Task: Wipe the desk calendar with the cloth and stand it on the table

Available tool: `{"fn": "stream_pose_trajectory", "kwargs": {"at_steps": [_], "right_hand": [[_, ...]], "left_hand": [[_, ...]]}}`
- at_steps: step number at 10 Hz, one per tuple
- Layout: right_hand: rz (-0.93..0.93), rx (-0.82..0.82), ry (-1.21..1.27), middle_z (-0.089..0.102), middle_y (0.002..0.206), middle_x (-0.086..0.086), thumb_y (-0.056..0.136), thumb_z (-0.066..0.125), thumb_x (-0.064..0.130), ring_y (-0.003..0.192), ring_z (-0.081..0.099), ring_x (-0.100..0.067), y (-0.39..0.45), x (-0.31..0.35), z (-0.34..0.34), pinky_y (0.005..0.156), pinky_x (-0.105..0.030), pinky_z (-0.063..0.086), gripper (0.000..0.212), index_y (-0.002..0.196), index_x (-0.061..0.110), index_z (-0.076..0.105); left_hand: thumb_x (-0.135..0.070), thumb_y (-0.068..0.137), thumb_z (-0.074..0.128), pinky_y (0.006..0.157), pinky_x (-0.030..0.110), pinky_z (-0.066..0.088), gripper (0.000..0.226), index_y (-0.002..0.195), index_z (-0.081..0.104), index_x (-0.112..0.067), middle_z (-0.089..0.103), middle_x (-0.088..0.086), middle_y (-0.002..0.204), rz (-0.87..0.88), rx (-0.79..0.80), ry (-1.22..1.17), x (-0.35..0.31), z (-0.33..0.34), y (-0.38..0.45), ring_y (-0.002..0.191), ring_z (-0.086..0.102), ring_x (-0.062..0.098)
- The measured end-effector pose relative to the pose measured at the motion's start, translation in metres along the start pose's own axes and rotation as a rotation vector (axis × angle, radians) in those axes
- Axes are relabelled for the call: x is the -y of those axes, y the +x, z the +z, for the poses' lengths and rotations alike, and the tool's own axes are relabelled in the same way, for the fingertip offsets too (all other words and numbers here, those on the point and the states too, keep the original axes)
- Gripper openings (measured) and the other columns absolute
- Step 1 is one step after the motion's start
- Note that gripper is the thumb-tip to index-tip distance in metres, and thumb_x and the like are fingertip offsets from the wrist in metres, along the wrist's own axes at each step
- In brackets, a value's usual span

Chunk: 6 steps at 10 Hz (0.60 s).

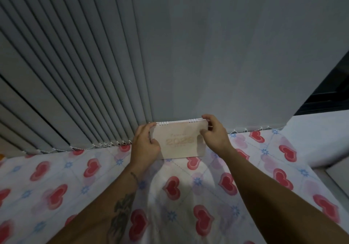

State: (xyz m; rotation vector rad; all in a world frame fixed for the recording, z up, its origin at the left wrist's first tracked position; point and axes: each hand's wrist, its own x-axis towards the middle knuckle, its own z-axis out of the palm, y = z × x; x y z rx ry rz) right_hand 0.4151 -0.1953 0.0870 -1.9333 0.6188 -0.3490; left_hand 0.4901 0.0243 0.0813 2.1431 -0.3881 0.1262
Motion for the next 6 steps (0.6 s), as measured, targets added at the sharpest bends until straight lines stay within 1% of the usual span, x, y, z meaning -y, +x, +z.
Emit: {"fn": "stream_pose_trajectory", "kwargs": {"at_steps": [1, 2, 3, 4, 5, 6], "right_hand": [[-0.008, 0.035, -0.032, 0.060, 0.126, 0.002, 0.081, 0.056, 0.008, 0.108, 0.060, -0.020, 0.003, 0.000, -0.002, 0.099, -0.045, 0.050, 0.058, 0.133, 0.031, 0.048], [-0.001, 0.083, -0.067, 0.057, 0.133, -0.001, 0.082, 0.056, 0.010, 0.112, 0.058, -0.022, 0.005, 0.002, -0.006, 0.099, -0.045, 0.050, 0.064, 0.139, 0.035, 0.042], [0.002, 0.103, -0.093, 0.056, 0.133, -0.003, 0.081, 0.058, 0.012, 0.108, 0.056, -0.020, 0.004, 0.004, -0.010, 0.097, -0.038, 0.049, 0.069, 0.143, 0.036, 0.037], [0.024, 0.099, -0.121, 0.055, 0.134, -0.006, 0.081, 0.059, 0.013, 0.104, 0.054, -0.019, -0.001, 0.008, -0.014, 0.091, -0.032, 0.046, 0.073, 0.146, 0.033, 0.033], [0.043, 0.081, -0.142, 0.050, 0.139, -0.009, 0.083, 0.060, 0.014, 0.114, 0.054, -0.027, -0.010, 0.009, -0.016, 0.092, -0.037, 0.048, 0.075, 0.149, 0.030, 0.028], [0.054, 0.066, -0.154, 0.048, 0.143, -0.012, 0.084, 0.062, 0.013, 0.121, 0.053, -0.033, -0.027, 0.008, -0.019, 0.089, -0.038, 0.048, 0.077, 0.150, 0.026, 0.025]], "left_hand": [[0.008, 0.081, 0.047, 0.097, 0.021, 0.039, 0.058, 0.131, 0.057, -0.018, 0.051, 0.002, 0.128, -0.005, 0.037, 0.053, -0.002, -0.003, 0.001, 0.116, 0.052, 0.020], [0.005, 0.080, 0.048, 0.102, 0.025, 0.039, 0.060, 0.135, 0.055, -0.019, 0.050, 0.005, 0.130, -0.012, 0.114, 0.089, -0.003, -0.008, 0.005, 0.120, 0.051, 0.023], [0.001, 0.079, 0.052, 0.102, 0.025, 0.040, 0.064, 0.138, 0.051, -0.023, 0.047, 0.004, 0.132, -0.025, 0.187, 0.115, -0.005, -0.014, 0.003, 0.123, 0.048, 0.022], [-0.003, 0.082, 0.060, 0.086, 0.012, 0.039, 0.065, 0.139, 0.047, -0.031, 0.044, -0.002, 0.130, -0.031, 0.224, 0.124, -0.008, -0.021, -0.008, 0.121, 0.047, 0.016], [-0.009, 0.084, 0.063, 0.088, 0.016, 0.035, 0.068, 0.144, 0.040, -0.033, 0.041, -0.006, 0.130, -0.016, 0.232, 0.141, -0.006, -0.029, -0.019, 0.119, 0.046, 0.014], [-0.019, 0.089, 0.059, 0.097, 0.023, 0.037, 0.063, 0.148, 0.036, -0.026, 0.040, -0.002, 0.142, 0.045, 0.292, 0.280, -0.005, -0.041, -0.033, 0.130, 0.045, 0.022]]}}
